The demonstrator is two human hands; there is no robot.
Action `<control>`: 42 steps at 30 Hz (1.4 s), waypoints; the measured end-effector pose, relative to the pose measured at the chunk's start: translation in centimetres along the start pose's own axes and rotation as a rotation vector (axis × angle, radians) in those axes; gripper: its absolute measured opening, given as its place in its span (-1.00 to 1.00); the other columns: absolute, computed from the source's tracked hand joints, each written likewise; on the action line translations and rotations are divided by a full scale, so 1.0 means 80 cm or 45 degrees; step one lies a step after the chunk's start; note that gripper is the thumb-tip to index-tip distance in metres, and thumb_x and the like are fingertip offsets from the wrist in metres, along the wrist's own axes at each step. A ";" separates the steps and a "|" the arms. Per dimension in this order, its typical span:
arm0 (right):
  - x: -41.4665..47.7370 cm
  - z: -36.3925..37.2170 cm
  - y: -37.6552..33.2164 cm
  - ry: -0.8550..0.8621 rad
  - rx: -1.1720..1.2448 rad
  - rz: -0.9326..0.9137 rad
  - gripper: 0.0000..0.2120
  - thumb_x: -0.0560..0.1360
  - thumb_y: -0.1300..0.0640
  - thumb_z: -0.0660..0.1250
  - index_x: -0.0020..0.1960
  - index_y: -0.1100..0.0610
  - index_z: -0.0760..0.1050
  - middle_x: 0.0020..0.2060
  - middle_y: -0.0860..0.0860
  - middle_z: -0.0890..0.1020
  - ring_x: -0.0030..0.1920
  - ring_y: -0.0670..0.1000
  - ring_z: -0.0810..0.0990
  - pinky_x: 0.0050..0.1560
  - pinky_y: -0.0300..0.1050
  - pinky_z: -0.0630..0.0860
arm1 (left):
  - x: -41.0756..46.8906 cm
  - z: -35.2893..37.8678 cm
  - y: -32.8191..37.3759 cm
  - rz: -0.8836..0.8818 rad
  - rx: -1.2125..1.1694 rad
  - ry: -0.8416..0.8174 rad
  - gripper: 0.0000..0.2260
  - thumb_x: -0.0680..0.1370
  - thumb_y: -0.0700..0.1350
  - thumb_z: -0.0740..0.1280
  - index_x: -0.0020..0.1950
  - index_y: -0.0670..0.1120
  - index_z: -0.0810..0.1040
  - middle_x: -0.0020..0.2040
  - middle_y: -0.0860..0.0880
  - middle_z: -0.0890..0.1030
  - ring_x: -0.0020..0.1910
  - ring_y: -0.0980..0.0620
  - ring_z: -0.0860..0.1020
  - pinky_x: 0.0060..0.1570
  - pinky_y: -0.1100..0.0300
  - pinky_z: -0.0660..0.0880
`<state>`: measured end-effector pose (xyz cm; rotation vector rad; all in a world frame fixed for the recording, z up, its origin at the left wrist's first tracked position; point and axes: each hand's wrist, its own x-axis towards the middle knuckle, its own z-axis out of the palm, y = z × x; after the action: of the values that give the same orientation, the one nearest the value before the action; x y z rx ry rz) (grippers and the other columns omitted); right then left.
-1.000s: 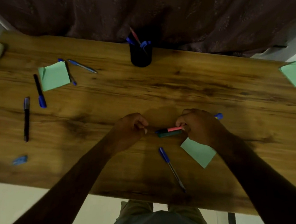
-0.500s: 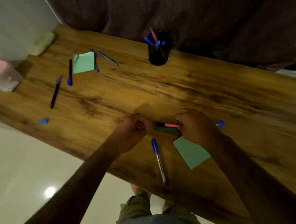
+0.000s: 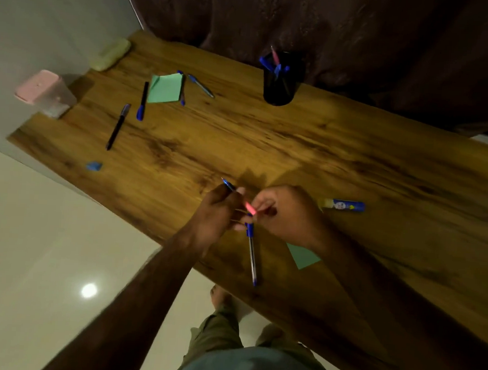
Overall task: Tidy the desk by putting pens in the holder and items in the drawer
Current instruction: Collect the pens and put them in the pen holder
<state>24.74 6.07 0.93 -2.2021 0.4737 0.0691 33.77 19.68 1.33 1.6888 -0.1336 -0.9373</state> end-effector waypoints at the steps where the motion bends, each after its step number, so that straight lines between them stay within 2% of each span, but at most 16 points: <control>1: -0.003 0.006 -0.001 -0.004 0.024 0.004 -0.87 0.41 0.08 0.49 -0.04 0.00 0.69 -0.20 -0.14 0.72 -0.16 -0.21 0.67 -0.08 -0.10 0.66 | 0.000 0.001 -0.001 -0.023 -0.024 0.026 -0.85 0.69 -0.11 0.17 0.02 -0.16 0.45 -0.18 -0.17 0.62 -0.33 -0.04 0.65 -0.32 0.12 0.59; 3: -0.006 0.015 0.002 0.011 0.017 0.040 -0.86 0.43 0.05 0.47 -0.02 0.00 0.67 -0.17 -0.13 0.72 -0.13 -0.18 0.67 -0.06 -0.08 0.65 | -0.002 -0.003 -0.004 -0.071 -0.024 0.085 -0.86 0.70 -0.13 0.13 0.01 -0.17 0.40 -0.20 -0.19 0.59 -0.42 -0.05 0.64 -0.37 0.09 0.60; 6: -0.014 0.031 0.003 -0.033 -0.162 0.102 -0.80 0.45 0.03 0.47 0.05 0.00 0.58 -0.09 -0.07 0.68 -0.04 -0.04 0.65 -0.02 -0.05 0.62 | -0.006 -0.020 -0.011 -0.113 0.085 0.135 -0.83 0.69 -0.11 0.17 0.05 -0.21 0.40 -0.23 -0.20 0.58 -0.40 -0.15 0.62 -0.38 -0.02 0.61; 9: -0.023 0.053 -0.002 -0.012 -0.325 0.088 -0.63 0.43 -0.01 0.49 0.13 0.01 0.42 -0.09 0.02 0.63 -0.05 0.06 0.61 -0.12 -0.02 0.58 | -0.017 -0.034 -0.022 -0.187 0.149 0.149 -0.84 0.67 -0.10 0.21 0.07 -0.20 0.42 -0.30 -0.17 0.55 -0.40 -0.14 0.63 -0.38 -0.03 0.63; 12: -0.031 0.070 -0.009 -0.006 -0.498 0.087 -0.53 0.46 0.11 0.44 0.27 0.04 0.29 0.00 0.08 0.59 0.00 0.11 0.62 -0.22 -0.07 0.43 | -0.029 -0.040 -0.034 -0.259 0.199 0.120 -0.90 0.66 -0.12 0.22 0.08 -0.15 0.45 -0.31 -0.16 0.53 -0.39 -0.18 0.62 -0.32 -0.13 0.63; 15: -0.033 0.076 -0.015 -0.022 -0.514 0.151 -0.44 0.46 0.17 0.41 0.38 0.10 0.25 0.10 0.12 0.59 0.07 0.14 0.63 -0.17 -0.08 0.47 | -0.038 -0.046 -0.041 -0.246 0.217 0.091 -0.90 0.65 -0.16 0.22 0.04 -0.18 0.47 -0.30 -0.17 0.55 -0.38 -0.20 0.60 -0.32 -0.16 0.61; 18: -0.028 0.073 -0.022 -0.035 -0.437 0.246 -0.46 0.42 0.14 0.42 0.33 0.13 0.29 0.11 0.12 0.59 0.12 0.16 0.60 -0.14 -0.07 0.45 | -0.045 -0.052 -0.042 -0.228 0.177 0.077 -0.86 0.67 -0.15 0.19 0.02 -0.20 0.47 -0.25 -0.22 0.57 -0.36 -0.19 0.60 -0.38 -0.08 0.61; 23: -0.018 0.074 -0.047 0.001 -0.210 0.227 -0.55 0.39 0.10 0.38 0.25 0.07 0.38 -0.06 0.05 0.62 0.02 0.12 0.62 -0.05 -0.02 0.56 | -0.039 -0.067 -0.030 -0.279 -0.016 0.066 -0.83 0.69 -0.13 0.15 0.25 -0.17 0.38 -0.18 -0.22 0.56 -0.36 -0.17 0.59 -0.40 -0.03 0.61; 26: -0.007 0.084 -0.075 0.012 0.013 0.186 -0.58 0.44 0.08 0.44 0.26 0.00 0.42 -0.19 -0.12 0.57 -0.16 -0.11 0.58 -0.26 -0.25 0.46 | -0.031 -0.082 -0.024 -0.213 -0.087 0.050 -0.85 0.69 -0.16 0.14 0.16 -0.17 0.45 -0.22 -0.18 0.57 -0.34 -0.16 0.58 -0.24 -0.17 0.62; 28: 0.002 0.097 -0.096 0.005 0.132 0.187 -0.54 0.46 0.11 0.45 0.32 -0.05 0.43 -0.21 -0.14 0.59 -0.20 -0.18 0.59 -0.29 -0.31 0.50 | -0.026 -0.099 -0.022 -0.134 -0.084 0.062 -0.84 0.68 -0.13 0.17 0.10 -0.11 0.54 -0.21 -0.11 0.61 -0.26 -0.15 0.62 -0.08 -0.34 0.59; 30: 0.013 0.113 -0.118 0.000 0.188 0.188 -0.52 0.49 0.12 0.43 0.37 -0.08 0.41 -0.16 -0.11 0.64 -0.17 -0.12 0.67 -0.19 -0.14 0.67 | -0.023 -0.123 -0.017 -0.114 -0.068 0.045 -0.83 0.68 -0.08 0.18 0.09 -0.04 0.57 -0.11 -0.11 0.63 -0.10 -0.19 0.65 -0.02 -0.39 0.56; 32: 0.025 0.126 -0.136 -0.014 0.261 0.198 -0.53 0.53 0.16 0.40 0.39 -0.07 0.41 -0.11 -0.09 0.67 -0.17 -0.07 0.71 -0.21 -0.02 0.71 | -0.019 -0.147 -0.011 -0.092 -0.061 0.011 -0.83 0.68 -0.07 0.19 0.07 -0.02 0.57 -0.02 -0.14 0.64 0.05 -0.25 0.65 -0.01 -0.40 0.55; 33: 0.033 0.133 -0.146 -0.025 0.303 0.206 -0.54 0.55 0.18 0.39 0.41 -0.06 0.41 -0.10 -0.08 0.67 -0.19 -0.06 0.73 -0.23 -0.02 0.71 | -0.017 -0.162 -0.009 -0.079 -0.063 -0.011 -0.84 0.68 -0.07 0.19 0.07 -0.03 0.56 -0.01 -0.16 0.65 0.06 -0.27 0.65 0.00 -0.40 0.55; 36: 0.055 0.153 -0.175 -0.056 0.357 0.198 -0.52 0.57 0.19 0.37 0.45 -0.05 0.40 -0.10 -0.07 0.69 -0.21 -0.07 0.73 -0.25 -0.13 0.69 | -0.012 -0.206 -0.002 -0.083 -0.043 -0.111 -0.87 0.67 -0.04 0.22 0.14 -0.05 0.50 -0.12 -0.14 0.70 -0.11 -0.28 0.68 -0.10 -0.35 0.60; 39: 0.079 0.176 -0.202 -0.067 0.324 0.134 -0.53 0.57 0.22 0.36 0.43 -0.05 0.43 -0.12 -0.07 0.71 -0.23 -0.08 0.73 -0.27 -0.16 0.67 | -0.005 -0.249 0.003 -0.043 0.027 -0.159 -0.85 0.67 -0.08 0.21 0.21 -0.08 0.45 -0.16 -0.14 0.71 -0.27 -0.21 0.69 -0.24 -0.17 0.66; 42: 0.105 0.192 -0.223 -0.066 0.316 0.103 -0.55 0.56 0.23 0.36 0.40 -0.07 0.44 -0.15 -0.10 0.70 -0.28 -0.09 0.72 -0.31 -0.15 0.66 | 0.003 -0.287 0.009 0.032 0.070 -0.129 -0.85 0.70 -0.09 0.15 0.21 -0.11 0.41 -0.17 -0.16 0.68 -0.35 -0.13 0.68 -0.41 0.05 0.61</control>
<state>40.71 25.25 2.84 -1.9338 0.5139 0.1050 48.84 36.99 2.75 1.6865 -0.2498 -1.0091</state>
